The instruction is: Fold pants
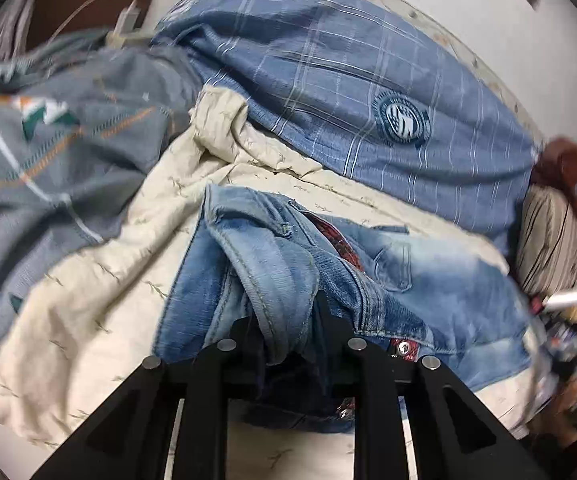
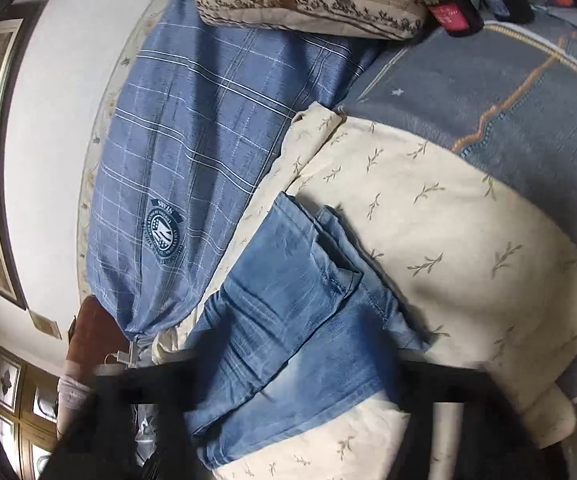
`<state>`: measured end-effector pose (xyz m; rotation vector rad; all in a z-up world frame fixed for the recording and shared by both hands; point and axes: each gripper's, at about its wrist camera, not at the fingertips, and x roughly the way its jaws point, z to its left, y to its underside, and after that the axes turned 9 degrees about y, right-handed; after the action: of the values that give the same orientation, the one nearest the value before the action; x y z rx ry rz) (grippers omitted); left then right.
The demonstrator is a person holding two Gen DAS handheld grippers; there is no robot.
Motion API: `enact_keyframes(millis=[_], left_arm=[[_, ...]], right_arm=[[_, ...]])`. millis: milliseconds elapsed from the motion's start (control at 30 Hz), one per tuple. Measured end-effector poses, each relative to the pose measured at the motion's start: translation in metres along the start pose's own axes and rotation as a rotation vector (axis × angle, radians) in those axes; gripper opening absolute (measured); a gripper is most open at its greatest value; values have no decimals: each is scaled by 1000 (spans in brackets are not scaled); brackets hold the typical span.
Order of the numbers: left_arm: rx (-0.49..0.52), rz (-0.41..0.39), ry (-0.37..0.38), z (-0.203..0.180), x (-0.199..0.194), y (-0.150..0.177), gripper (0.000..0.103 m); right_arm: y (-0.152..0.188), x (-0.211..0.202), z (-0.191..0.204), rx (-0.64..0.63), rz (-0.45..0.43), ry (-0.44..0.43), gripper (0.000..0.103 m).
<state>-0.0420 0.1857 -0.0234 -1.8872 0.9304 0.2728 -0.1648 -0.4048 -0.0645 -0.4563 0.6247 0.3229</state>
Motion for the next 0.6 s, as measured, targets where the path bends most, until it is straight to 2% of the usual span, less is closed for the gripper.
enact_keyframes(millis=[133, 200, 333, 433, 500, 567, 600], left_arm=[[-94, -21, 58, 15, 2, -3, 25], [-55, -36, 40, 8, 0, -2, 25], [41, -54, -6, -11, 1, 1, 25], [34, -64, 6, -11, -1, 1, 25], [20, -71, 21, -8, -2, 0, 25], [20, -77, 30, -8, -3, 0, 25], [24, -85, 37, -8, -5, 0, 25]], right_arm=[[1, 25, 2, 15, 45, -9, 76], [0, 35, 4, 19, 54, -28, 76], [1, 53, 5, 53, 60, 18, 75], [0, 63, 2, 99, 54, 64, 72], [-2, 63, 4, 105, 24, 52, 66], [-3, 67, 2, 129, 11, 62, 50], [-5, 68, 0, 144, 1, 60, 46]])
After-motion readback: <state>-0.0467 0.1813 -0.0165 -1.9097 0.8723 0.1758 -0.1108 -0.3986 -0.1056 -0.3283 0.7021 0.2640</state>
